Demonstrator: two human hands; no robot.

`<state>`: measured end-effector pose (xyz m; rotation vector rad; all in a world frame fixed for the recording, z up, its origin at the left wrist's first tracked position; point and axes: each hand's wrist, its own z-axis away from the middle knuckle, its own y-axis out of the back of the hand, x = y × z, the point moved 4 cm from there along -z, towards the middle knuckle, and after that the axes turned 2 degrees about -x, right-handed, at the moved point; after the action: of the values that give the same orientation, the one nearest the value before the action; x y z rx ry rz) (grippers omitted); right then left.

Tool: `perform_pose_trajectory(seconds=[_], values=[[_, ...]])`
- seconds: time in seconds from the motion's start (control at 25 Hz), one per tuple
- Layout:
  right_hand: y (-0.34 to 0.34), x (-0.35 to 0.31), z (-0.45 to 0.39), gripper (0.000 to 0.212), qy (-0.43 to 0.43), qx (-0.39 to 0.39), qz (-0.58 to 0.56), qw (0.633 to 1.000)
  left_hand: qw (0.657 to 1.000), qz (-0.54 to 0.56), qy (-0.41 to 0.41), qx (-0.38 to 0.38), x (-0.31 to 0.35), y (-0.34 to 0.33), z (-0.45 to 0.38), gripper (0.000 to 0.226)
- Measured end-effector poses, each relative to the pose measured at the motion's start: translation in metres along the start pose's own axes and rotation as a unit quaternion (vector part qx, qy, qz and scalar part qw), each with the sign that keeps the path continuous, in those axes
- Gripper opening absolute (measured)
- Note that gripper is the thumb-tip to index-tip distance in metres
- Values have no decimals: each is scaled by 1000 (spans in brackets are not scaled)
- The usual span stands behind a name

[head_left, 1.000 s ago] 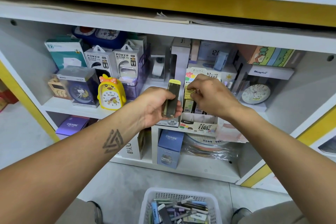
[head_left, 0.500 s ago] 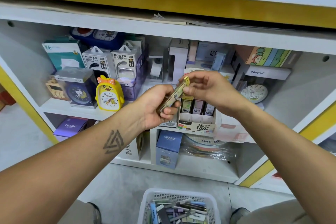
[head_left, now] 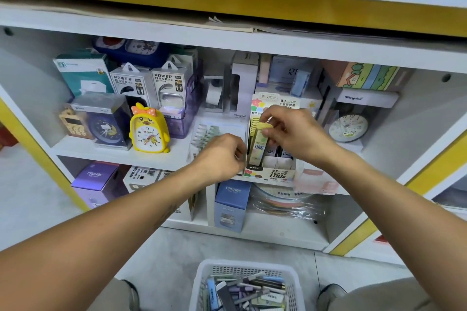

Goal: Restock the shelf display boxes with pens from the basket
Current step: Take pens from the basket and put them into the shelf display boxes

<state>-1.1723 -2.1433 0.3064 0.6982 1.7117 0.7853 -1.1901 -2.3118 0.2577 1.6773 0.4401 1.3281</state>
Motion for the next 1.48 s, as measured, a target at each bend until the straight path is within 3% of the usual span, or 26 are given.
perform_pose_trajectory(seconds=[0.16, 0.28, 0.44, 0.64, 0.72, 0.84, 0.96, 1.12, 1.28, 1.48], values=[[-15, 7, 5, 15, 10, -54, 51, 997, 999, -41, 8, -14, 3, -16, -3, 26], [-15, 3, 6, 18, 69, -22, 133, 988, 999, -53, 9, 5, 4, -17, -6, 22], [0, 4, 7, 15, 68, 46, 125, 989, 998, -39, 20, 41, 1, -11, -5, 11], [-12, -8, 33, 17, 35, 23, 123, 991, 1000, 6, 10, 21, 1, -16, 20, 9], [-35, -11, 50, 18, 39, -19, 141, 989, 1000, 0, -9, -17, 2, -28, 36, 12], [-97, 8, 88, 21, -1, -169, 168, 971, 989, -81, -19, -123, -10, -70, 59, 16], [-168, 52, 144, 26, -85, -327, 177, 924, 958, -146, 15, -247, -39, -124, 79, 25], [-244, 123, 218, 31, -214, -416, 153, 871, 915, -192, 41, -352, -86, -200, 107, 15], [-280, 174, 277, 37, -357, -379, 83, 849, 895, -207, 51, -392, -119, -272, 133, 30], [-311, 191, 310, 27, -536, -148, -82, 827, 915, -232, -60, -325, -114, -337, 123, 65]])
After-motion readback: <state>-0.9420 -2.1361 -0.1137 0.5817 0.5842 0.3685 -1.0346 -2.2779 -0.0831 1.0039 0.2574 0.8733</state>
